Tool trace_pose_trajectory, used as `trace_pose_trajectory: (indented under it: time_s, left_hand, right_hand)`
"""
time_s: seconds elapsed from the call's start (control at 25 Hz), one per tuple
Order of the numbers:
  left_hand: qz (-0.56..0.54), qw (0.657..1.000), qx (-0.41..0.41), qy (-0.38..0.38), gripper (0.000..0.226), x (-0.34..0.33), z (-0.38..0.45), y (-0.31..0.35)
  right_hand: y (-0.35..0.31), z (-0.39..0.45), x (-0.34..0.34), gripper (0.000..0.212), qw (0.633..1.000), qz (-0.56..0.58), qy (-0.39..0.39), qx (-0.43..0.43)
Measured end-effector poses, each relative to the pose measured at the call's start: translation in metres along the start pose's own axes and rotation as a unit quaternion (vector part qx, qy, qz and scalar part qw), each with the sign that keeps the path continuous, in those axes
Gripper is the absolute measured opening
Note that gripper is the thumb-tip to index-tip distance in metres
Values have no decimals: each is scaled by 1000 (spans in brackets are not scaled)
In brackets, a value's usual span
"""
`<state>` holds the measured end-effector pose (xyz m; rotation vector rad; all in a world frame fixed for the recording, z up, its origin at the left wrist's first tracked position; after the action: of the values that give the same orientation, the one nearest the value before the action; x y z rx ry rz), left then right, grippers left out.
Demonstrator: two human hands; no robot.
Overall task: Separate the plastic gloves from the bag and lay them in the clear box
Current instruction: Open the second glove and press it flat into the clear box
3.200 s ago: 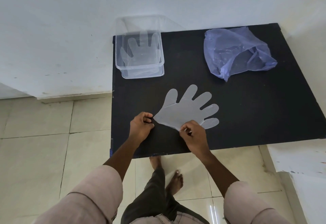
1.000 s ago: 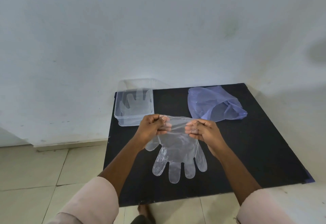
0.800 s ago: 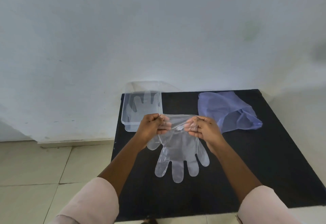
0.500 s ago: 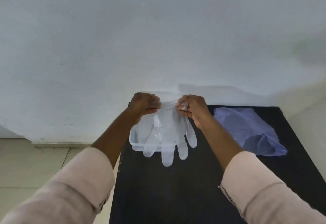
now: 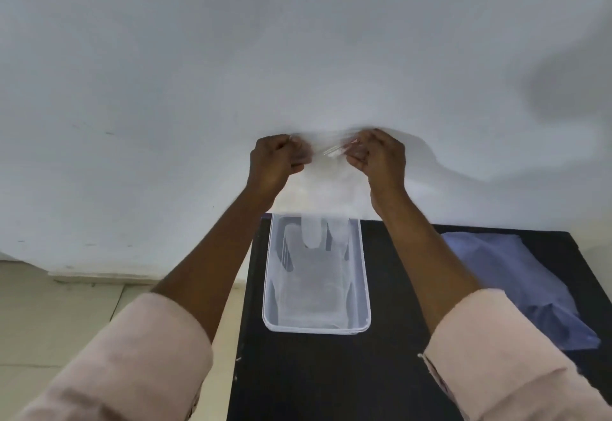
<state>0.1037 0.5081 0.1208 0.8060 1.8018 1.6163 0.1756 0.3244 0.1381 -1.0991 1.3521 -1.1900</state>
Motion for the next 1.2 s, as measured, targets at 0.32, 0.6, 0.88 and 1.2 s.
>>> trace_pose_trajectory:
  time_s: [0.32,0.6,0.88,1.2]
  left_hand:
    - [-33,996,-57,-62,22,32,-66,-74]
    - [226,955,-110,-154,25,25,-83,-131]
    - [458,815,-236,-265,28,9,-103,-144]
    - [665,603,-289,-332,37,2,-117,-177]
  right_hand:
    - [75,-92,58,22,993,-27,-36,110]
    - [129,-107,75,19,957,-248,-97,116]
    - [144,-117,55,26,790,-523,-242,210]
    - [161,-128,45,26,680,-630,-297,230]
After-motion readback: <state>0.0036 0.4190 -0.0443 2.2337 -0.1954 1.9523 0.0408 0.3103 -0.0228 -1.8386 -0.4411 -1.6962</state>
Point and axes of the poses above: each hand's wrist, its own z-axis towards the middle knuckle, its own x-axis out of the back of the hand, y = z × x, the point moved 7 cm from there along z, towards the middle knuckle, and after that the axes turned 13 degrees about y, right-handed, at the moved point
